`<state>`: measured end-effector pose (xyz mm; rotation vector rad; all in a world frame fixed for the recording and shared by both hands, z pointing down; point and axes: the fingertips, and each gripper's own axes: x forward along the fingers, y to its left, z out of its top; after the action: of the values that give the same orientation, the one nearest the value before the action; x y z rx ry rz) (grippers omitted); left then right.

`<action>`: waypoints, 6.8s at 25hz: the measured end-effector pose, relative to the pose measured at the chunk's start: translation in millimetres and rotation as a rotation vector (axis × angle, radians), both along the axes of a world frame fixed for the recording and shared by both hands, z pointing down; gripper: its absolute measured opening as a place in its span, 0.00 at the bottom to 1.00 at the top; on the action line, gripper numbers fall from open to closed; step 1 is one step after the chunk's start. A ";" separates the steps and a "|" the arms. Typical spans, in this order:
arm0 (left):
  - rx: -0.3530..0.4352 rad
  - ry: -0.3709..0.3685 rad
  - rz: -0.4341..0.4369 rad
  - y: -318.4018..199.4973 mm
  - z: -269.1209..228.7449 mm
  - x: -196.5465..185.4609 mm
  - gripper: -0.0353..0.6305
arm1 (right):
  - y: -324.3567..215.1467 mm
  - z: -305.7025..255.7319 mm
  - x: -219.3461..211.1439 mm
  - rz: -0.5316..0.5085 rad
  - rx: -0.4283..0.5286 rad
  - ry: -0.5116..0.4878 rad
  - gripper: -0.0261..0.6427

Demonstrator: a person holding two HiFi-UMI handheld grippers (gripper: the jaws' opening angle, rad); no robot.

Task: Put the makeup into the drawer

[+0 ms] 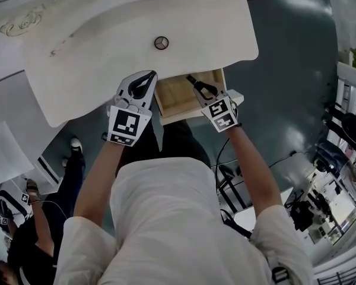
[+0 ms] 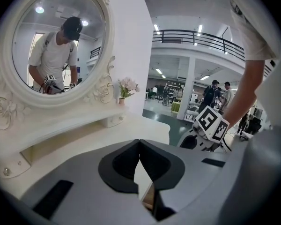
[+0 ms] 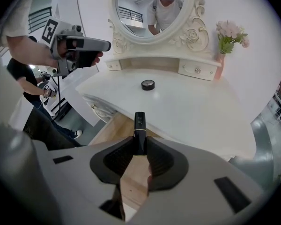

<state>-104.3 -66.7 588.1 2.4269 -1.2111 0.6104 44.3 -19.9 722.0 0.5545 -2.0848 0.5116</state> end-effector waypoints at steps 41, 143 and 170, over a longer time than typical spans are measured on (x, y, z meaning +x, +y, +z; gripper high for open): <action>-0.100 0.016 -0.026 34.4 47.9 -7.0 0.08 | 29.0 145.9 31.4 -0.113 -0.240 0.343 0.36; -0.316 -0.316 0.210 -78.6 149.6 4.4 0.38 | -29.1 -75.5 22.8 0.518 0.152 -0.184 0.08; -0.268 -0.295 0.371 17.0 77.0 47.7 0.38 | -6.2 -87.2 43.3 0.460 0.175 -0.166 0.08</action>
<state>-56.6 -49.7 665.0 2.3963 -0.7132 1.1920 87.6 -26.1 634.8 1.1421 -2.1737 0.6564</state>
